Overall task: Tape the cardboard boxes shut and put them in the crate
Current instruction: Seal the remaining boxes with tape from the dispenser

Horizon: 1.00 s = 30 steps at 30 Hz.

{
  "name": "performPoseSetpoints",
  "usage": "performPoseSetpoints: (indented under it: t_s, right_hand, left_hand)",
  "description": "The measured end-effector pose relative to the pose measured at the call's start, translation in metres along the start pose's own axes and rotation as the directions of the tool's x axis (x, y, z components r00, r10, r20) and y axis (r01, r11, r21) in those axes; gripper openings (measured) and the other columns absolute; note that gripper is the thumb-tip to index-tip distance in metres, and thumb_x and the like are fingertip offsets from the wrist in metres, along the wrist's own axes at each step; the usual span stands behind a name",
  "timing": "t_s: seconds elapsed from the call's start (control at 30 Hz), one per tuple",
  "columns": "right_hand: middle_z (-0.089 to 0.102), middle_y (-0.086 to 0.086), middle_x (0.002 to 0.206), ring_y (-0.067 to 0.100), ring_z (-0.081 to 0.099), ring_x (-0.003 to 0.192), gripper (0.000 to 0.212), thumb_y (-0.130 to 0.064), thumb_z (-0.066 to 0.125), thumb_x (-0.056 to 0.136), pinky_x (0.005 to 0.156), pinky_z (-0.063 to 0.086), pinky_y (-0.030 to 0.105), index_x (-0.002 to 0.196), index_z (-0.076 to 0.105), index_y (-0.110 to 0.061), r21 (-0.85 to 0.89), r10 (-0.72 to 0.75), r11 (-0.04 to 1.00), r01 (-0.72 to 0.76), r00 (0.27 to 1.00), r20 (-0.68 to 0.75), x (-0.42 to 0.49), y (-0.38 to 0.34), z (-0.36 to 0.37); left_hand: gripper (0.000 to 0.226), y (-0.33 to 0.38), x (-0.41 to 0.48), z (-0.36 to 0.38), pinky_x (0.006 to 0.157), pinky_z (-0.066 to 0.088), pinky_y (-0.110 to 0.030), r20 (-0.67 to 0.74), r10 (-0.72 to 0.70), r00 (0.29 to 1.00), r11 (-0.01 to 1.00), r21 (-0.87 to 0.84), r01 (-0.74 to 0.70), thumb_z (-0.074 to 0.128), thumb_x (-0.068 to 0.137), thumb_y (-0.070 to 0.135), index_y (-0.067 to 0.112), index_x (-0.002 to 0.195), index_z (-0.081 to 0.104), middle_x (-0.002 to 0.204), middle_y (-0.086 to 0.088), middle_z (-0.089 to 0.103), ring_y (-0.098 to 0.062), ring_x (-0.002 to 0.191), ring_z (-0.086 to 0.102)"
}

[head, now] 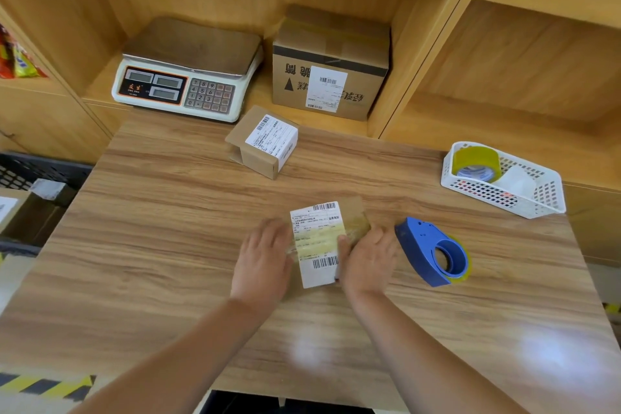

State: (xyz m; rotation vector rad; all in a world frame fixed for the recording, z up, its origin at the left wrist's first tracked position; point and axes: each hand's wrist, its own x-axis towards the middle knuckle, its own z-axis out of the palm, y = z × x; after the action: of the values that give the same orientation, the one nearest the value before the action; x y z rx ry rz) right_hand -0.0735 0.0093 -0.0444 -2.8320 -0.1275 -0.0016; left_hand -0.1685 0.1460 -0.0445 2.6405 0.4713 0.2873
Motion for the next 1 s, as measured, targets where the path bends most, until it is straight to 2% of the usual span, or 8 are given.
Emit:
performPoseSetpoints:
  t_s: [0.03, 0.1, 0.2, 0.47, 0.67, 0.83, 0.9, 1.0]
  right_hand:
    - [0.051, 0.019, 0.124, 0.034, 0.045, 0.117, 0.052, -0.031, 0.056, 0.086, 0.095, 0.039, 0.045, 0.125, 0.048, 0.002, 0.022, -0.154, 0.988, 0.155, 0.987, -0.045, -0.004, 0.001, 0.004]
    - [0.051, 0.015, 0.134, 0.029, 0.044, 0.127, 0.043, -0.024, 0.043, 0.092, 0.107, 0.034, 0.042, 0.129, 0.05, -0.002, 0.075, -0.456, 0.887, 0.456, 0.89, -0.021, -0.012, 0.005, 0.011]
    - [0.044, 0.009, 0.145, 0.02, 0.035, 0.138, 0.046, -0.026, 0.034, 0.099, 0.116, 0.019, 0.033, 0.136, 0.048, -0.005, 0.098, -0.692, 0.721, 0.686, 0.712, 0.117, -0.024, 0.012, 0.016]
    - [0.043, -0.001, 0.147, 0.008, 0.028, 0.14, 0.056, -0.035, 0.009, 0.104, 0.114, 0.015, 0.034, 0.14, 0.046, -0.013, -0.077, -0.705, 0.662, 0.745, 0.655, 0.272, -0.009, 0.025, 0.009]
    - [0.044, -0.001, 0.147, 0.007, 0.029, 0.138, 0.055, -0.034, 0.011, 0.103, 0.112, 0.017, 0.035, 0.139, 0.048, -0.013, -0.1, -0.655, 0.713, 0.694, 0.711, 0.258, -0.001, 0.034, 0.007]
    - [0.049, 0.002, 0.142, 0.012, 0.04, 0.134, 0.06, -0.036, 0.006, 0.104, 0.112, 0.016, 0.034, 0.136, 0.049, -0.009, -0.126, -0.595, 0.765, 0.631, 0.769, 0.234, 0.009, 0.046, -0.005]
    - [0.048, 0.003, 0.143, 0.013, 0.039, 0.135, 0.06, -0.036, 0.007, 0.104, 0.113, 0.015, 0.034, 0.136, 0.049, -0.008, -0.126, -0.588, 0.774, 0.621, 0.778, 0.223, 0.008, 0.045, -0.003]
    - [0.043, 0.004, 0.147, 0.014, 0.033, 0.138, 0.061, -0.038, 0.007, 0.103, 0.113, 0.014, 0.035, 0.14, 0.043, -0.007, -0.108, -0.556, 0.805, 0.584, 0.805, 0.209, 0.0, 0.042, 0.004]
  left_hand:
    - [0.044, 0.005, -0.005, 0.004, 0.099, 0.04, -0.036, 0.027, 0.095, 0.995, 0.995, 0.024, -0.096, 0.052, 0.078, 0.017, 0.007, 0.12, 0.06, 0.124, -0.007, 0.059, -0.024, 0.118, 0.046]
    - [0.049, 0.009, -0.014, 0.01, 0.107, 0.031, -0.033, 0.134, 0.187, 0.973, 0.979, 0.056, -0.196, 0.041, 0.079, 0.025, 0.006, 0.119, 0.063, 0.124, -0.006, 0.061, -0.02, 0.12, 0.042]
    - [0.053, 0.006, -0.018, 0.014, 0.113, 0.015, -0.031, 0.23, 0.18, 0.956, 0.976, 0.078, -0.203, 0.039, 0.082, 0.028, 0.003, 0.124, 0.061, 0.129, -0.009, 0.059, -0.018, 0.125, 0.039]
    - [0.056, -0.002, -0.016, 0.01, 0.108, 0.024, -0.033, 0.295, 0.201, 0.934, 0.953, 0.163, -0.256, 0.036, 0.088, 0.038, 0.009, 0.132, 0.055, 0.136, -0.005, 0.054, -0.016, 0.126, 0.039]
    - [0.06, -0.003, -0.01, 0.009, 0.102, 0.027, -0.031, 0.313, 0.2, 0.928, 0.936, 0.219, -0.276, 0.038, 0.083, 0.043, 0.011, 0.13, 0.056, 0.131, -0.003, 0.057, -0.016, 0.118, 0.043]
    - [0.062, 0.002, -0.007, 0.008, 0.088, 0.05, -0.031, 0.274, 0.193, 0.942, 0.941, 0.219, -0.257, 0.038, 0.078, 0.044, 0.016, 0.129, 0.058, 0.123, 0.003, 0.061, -0.014, 0.108, 0.046]
    - [0.066, 0.008, -0.006, 0.005, 0.093, 0.046, -0.033, 0.268, 0.156, 0.951, 0.944, 0.243, -0.224, 0.032, 0.081, 0.043, 0.017, 0.14, 0.046, 0.128, 0.003, 0.056, -0.016, 0.109, 0.045]
    - [0.074, 0.012, 0.001, 0.003, 0.106, 0.025, -0.034, 0.337, 0.155, 0.929, 0.914, 0.308, -0.264, 0.008, 0.082, 0.045, 0.021, 0.152, 0.007, 0.143, 0.004, 0.031, -0.021, 0.12, 0.033]
